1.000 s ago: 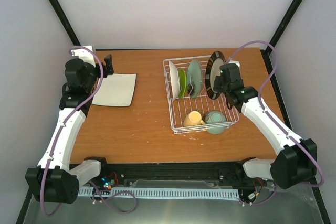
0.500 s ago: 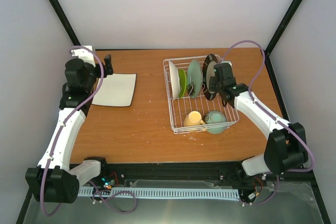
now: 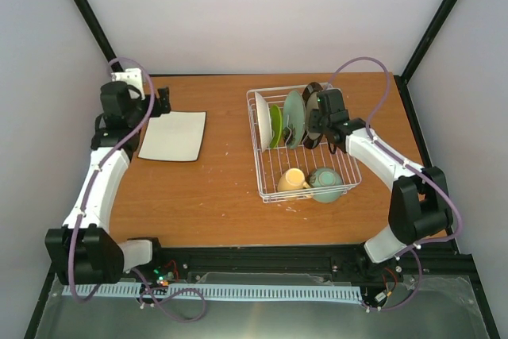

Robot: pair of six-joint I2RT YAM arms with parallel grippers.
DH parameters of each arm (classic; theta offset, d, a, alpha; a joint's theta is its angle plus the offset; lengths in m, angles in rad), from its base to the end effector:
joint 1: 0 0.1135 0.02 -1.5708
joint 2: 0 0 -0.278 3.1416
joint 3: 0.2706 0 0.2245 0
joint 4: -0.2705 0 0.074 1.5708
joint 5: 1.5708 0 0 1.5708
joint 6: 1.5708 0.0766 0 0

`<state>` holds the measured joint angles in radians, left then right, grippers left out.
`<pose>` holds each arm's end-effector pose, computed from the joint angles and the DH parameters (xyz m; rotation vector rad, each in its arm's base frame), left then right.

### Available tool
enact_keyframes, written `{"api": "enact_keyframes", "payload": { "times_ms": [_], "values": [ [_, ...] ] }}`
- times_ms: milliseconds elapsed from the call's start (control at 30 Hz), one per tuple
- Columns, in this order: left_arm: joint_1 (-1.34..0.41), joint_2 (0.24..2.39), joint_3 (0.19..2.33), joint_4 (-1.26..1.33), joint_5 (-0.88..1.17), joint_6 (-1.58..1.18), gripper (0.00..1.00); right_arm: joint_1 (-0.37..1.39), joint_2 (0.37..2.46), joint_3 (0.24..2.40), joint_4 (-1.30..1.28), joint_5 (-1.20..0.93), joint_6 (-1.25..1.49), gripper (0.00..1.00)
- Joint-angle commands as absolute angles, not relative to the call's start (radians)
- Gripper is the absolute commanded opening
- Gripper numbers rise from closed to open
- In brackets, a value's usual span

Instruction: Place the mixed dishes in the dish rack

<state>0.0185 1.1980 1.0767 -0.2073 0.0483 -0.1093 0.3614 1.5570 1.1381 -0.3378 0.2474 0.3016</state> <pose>0.2832 0.0015 0.3572 -0.0885 1.8983 -0.1076 0.3303 0.1048 0.2565 0.0544 2.2989 0.0523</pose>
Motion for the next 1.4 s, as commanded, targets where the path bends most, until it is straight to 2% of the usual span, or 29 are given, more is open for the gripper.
{"api": "enact_keyframes", "payload": {
  "times_ms": [0, 233, 400, 467, 567, 700, 1100, 1367],
  "values": [
    [0.150, 1.241, 1.127, -0.274, 0.318, -0.193, 1.00, 0.362, 1.525, 1.156, -0.304, 0.240, 0.318, 0.55],
    [0.366, 1.383, 1.143, -0.273, 0.694, -0.200, 0.98, 0.362, 1.397, 1.111, -0.310, 0.311, 0.334, 0.64],
    [0.477, 1.548, 1.195, -0.259, 0.906, -0.158, 0.85, 0.362, 1.173, 1.021, -0.316, 0.401, 0.351, 0.66],
    [0.482, 1.626, 1.236, -0.285, 0.914, -0.120, 0.80, 0.361, 1.044, 0.937, -0.300, 0.403, 0.349, 0.66],
    [0.483, 1.747, 1.280, -0.306, 0.912, -0.092, 0.80, 0.362, 0.919, 0.877, -0.317, 0.385, 0.350, 0.68],
    [0.483, 1.844, 1.294, -0.269, 0.899, -0.093, 0.92, 0.362, 0.845, 0.863, -0.361, 0.349, 0.338, 0.68],
    [0.483, 2.058, 1.388, -0.281, 0.816, -0.059, 0.96, 0.361, 0.859, 0.893, -0.360, 0.286, 0.319, 0.67],
    [0.483, 2.157, 1.458, -0.315, 0.788, -0.052, 0.93, 0.362, 0.919, 0.927, -0.340, 0.263, 0.314, 0.67]
  ]
}}
